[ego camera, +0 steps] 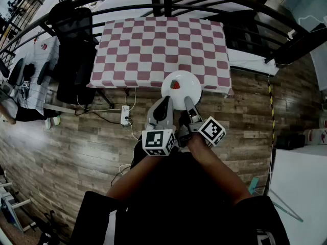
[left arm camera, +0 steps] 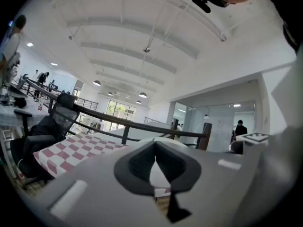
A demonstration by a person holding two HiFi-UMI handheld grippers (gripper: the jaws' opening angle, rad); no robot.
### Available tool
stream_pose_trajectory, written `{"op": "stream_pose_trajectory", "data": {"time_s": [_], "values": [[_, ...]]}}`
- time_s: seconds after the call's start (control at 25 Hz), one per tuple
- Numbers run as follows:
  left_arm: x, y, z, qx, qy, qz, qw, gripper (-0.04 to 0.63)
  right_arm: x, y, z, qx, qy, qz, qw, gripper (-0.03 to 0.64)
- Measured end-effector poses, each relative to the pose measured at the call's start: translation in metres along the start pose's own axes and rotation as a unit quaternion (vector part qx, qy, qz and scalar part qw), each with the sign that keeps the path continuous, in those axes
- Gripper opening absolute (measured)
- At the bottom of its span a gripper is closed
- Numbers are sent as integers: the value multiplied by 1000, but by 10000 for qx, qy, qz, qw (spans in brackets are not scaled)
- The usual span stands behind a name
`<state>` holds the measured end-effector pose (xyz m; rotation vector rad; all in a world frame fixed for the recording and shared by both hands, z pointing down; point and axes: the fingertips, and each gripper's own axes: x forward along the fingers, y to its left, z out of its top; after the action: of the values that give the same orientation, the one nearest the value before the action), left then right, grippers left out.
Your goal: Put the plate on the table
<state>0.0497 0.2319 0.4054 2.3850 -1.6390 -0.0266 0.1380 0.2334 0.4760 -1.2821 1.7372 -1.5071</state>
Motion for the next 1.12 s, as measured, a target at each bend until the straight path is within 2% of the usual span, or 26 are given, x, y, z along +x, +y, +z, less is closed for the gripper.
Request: {"op": "stream_pose_trajectory", "data": {"time_s": [0.08, 0.16, 0.28, 0.4, 0.6, 0.72, 1.12], "values": [[-1, -3, 0, 155, -83, -21, 9998, 9, 6, 9, 3, 80, -10, 515, 9986, 15], [-3, -3, -1, 165, -129, -53, 9998, 9, 6, 6, 6, 278, -50, 687, 9972, 15], [-7, 3, -7, 107, -90, 9, 9999, 9, 3, -5, 6, 387, -128, 610, 9973, 15], [-5, 14, -10, 272, -61, 148, 9995, 9, 6, -14, 5, 351, -137, 371, 9986, 15], [8, 25, -7, 658, -189, 173, 9975, 9, 25, -17, 12, 414, -240, 360, 9982, 15], [27, 32, -4, 768, -241, 134, 9967, 9, 40, -22, 16, 523, -274, 221, 9980, 15], [115, 70, 16, 687, -440, -129, 9966, 9, 122, -16, 48, 391, -184, 173, 9989, 15]]}}
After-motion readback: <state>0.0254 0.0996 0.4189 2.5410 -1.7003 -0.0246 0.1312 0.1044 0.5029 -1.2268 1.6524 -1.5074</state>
